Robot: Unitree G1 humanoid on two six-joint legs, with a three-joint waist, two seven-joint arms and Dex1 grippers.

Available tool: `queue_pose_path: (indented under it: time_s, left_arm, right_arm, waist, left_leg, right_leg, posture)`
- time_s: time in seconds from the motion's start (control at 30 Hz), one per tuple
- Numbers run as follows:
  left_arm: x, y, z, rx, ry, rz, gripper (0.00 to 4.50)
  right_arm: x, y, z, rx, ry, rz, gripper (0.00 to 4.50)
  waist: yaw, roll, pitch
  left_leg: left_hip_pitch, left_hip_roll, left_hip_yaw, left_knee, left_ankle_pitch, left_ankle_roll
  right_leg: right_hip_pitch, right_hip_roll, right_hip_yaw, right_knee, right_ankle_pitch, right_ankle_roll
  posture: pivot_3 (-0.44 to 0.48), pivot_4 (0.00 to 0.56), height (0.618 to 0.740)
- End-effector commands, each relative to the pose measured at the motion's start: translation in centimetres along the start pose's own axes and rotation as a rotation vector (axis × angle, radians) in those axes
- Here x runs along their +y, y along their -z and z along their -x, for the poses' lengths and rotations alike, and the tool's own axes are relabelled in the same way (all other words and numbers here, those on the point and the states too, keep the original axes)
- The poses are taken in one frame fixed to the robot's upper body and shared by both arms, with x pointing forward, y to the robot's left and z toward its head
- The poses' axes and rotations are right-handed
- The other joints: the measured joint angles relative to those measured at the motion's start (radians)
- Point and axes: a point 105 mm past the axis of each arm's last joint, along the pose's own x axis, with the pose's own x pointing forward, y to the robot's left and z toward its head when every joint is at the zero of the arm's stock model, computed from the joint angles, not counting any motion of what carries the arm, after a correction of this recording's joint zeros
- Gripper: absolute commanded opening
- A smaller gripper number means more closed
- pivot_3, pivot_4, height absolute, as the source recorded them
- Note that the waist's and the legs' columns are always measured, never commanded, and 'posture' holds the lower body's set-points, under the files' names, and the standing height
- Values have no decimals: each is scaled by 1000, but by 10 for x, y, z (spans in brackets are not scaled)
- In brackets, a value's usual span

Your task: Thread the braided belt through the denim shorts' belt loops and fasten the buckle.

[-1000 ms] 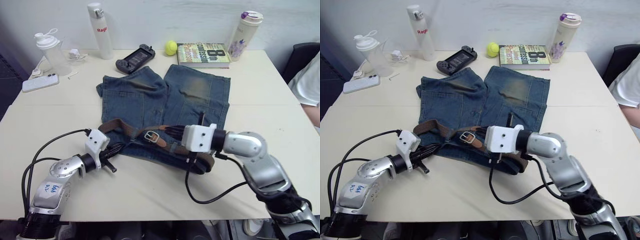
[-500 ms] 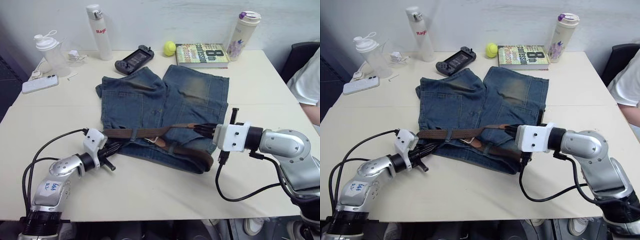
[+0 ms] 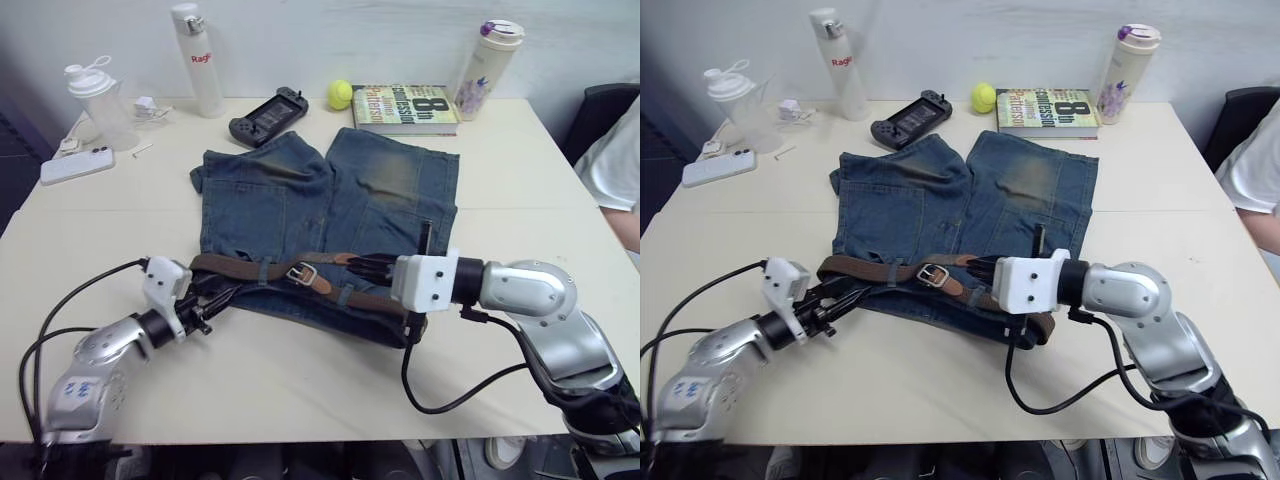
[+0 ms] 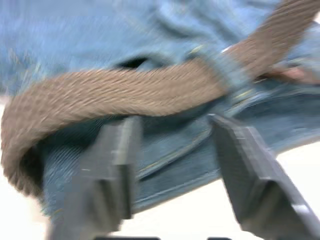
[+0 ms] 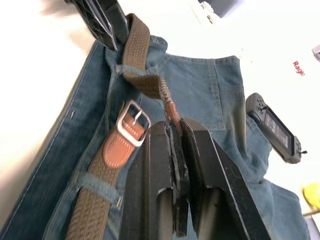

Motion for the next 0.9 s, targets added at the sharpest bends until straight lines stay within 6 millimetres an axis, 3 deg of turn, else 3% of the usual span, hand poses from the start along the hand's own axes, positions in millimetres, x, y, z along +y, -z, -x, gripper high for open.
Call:
queue_pose_path:
  time_s: [0.03, 0.27, 0.9]
  left_arm:
    - [-21, -30, 1, -67, 40, -153, 2626]
    - [-25, -53, -28, -164, -63, -461, 2626]
    - [-21, -43, -42, -160, -70, -595, 2626]
  right_arm:
    - [-4, -10, -8, -38, 5, 47, 0]
    - [-2, -14, -18, -55, -23, 132, 0]
    - [1, -17, -24, -69, -30, 191, 0]
  waist:
    - [6, 0, 0]
    - [19, 0, 0]
    - [6, 0, 0]
  left_leg:
    - [0, 0, 0, 0, 0, 0]
    - [0, -1, -1, 0, 0, 0]
    - [-1, -1, 0, 0, 0, 0]
  right_leg:
    - [0, 0, 0, 0, 0, 0]
    - [0, 0, -1, 0, 0, 0]
    - [0, 0, -1, 0, 0, 0]
  posture:
    - [0, 150, 740]
    - [0, 150, 740]
    - [0, 150, 740]
